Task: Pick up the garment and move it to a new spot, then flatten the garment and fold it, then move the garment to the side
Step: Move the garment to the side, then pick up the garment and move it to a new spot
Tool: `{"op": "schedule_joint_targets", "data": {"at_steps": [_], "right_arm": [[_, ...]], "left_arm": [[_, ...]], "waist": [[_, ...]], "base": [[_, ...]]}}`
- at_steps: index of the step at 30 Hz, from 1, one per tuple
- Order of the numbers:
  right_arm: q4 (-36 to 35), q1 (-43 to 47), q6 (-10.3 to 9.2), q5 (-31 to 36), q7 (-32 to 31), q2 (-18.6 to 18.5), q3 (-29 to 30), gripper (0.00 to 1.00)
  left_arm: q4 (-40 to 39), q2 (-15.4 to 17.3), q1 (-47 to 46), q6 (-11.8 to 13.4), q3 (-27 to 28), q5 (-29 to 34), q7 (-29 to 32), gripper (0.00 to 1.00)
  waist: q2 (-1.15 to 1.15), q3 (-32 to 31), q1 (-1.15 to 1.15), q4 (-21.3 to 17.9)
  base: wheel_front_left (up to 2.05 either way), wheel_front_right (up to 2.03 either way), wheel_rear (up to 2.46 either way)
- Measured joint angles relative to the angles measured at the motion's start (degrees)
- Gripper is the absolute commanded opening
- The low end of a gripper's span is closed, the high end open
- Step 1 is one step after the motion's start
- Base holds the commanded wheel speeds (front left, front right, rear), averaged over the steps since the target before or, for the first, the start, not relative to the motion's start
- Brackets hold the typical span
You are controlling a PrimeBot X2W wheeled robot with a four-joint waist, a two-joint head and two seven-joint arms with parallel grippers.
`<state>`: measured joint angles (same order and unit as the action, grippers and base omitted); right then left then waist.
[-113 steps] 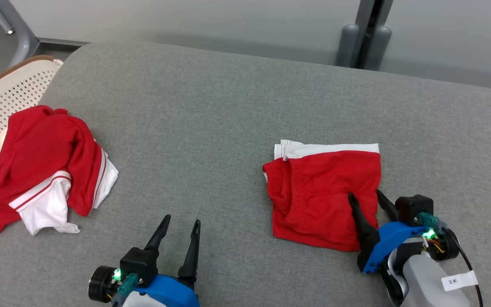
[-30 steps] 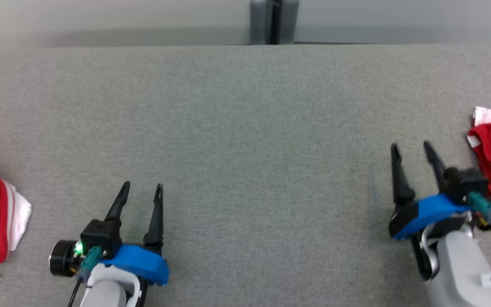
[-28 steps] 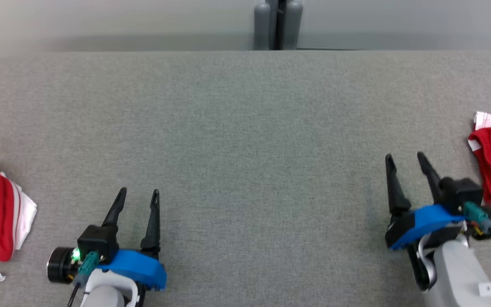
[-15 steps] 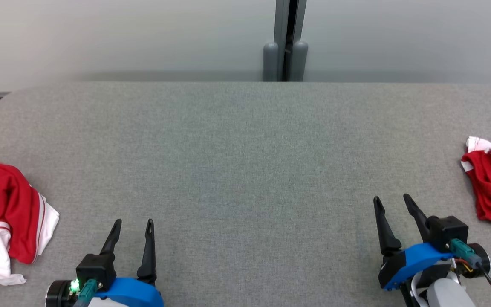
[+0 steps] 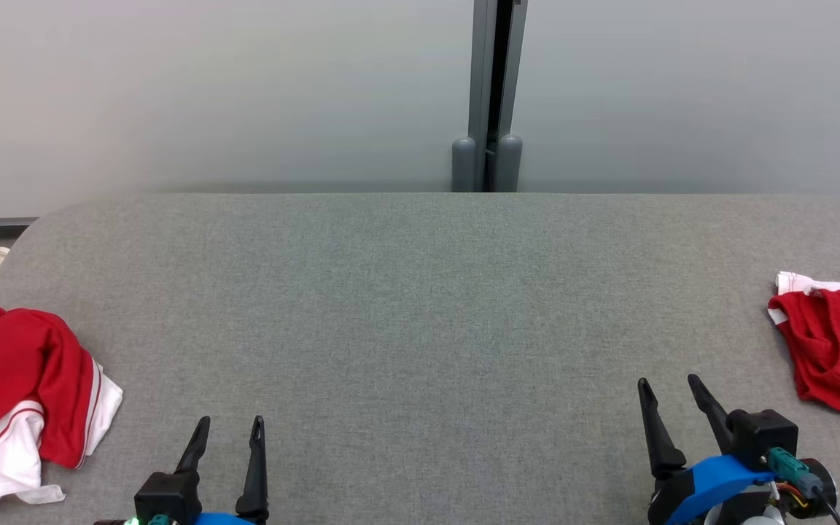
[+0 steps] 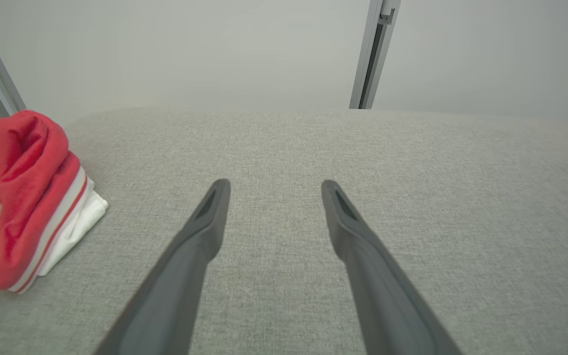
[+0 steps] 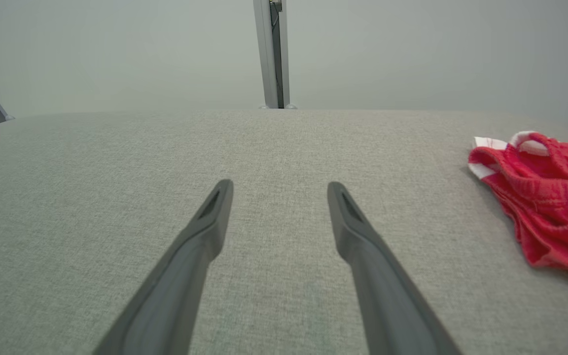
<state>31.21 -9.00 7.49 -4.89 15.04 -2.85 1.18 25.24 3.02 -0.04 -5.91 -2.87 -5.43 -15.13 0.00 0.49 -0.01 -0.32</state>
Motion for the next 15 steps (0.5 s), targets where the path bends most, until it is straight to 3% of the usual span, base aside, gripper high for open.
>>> {"op": "schedule_joint_targets", "data": {"at_steps": [9,15], "right_arm": [[0.2,0.53,0.01,-0.27,0.0,0.01,-0.55,1.0],[0.2,0.65,0.0,0.24,0.0,-0.02,-0.49,1.0]], "left_arm": [[0.22,-0.04,0.0,0.03,-0.3,-0.57,0.0,1.0],[0.6,-0.1,-2.6,0.66,-0.63,-2.63,0.0,1.0]], "waist": [[0.0,0.48,0.01,1.89],[0.0,1.57,0.01,7.11]], "base": [[0.0,0.0,0.0],[0.0,0.0,0.0]]}}
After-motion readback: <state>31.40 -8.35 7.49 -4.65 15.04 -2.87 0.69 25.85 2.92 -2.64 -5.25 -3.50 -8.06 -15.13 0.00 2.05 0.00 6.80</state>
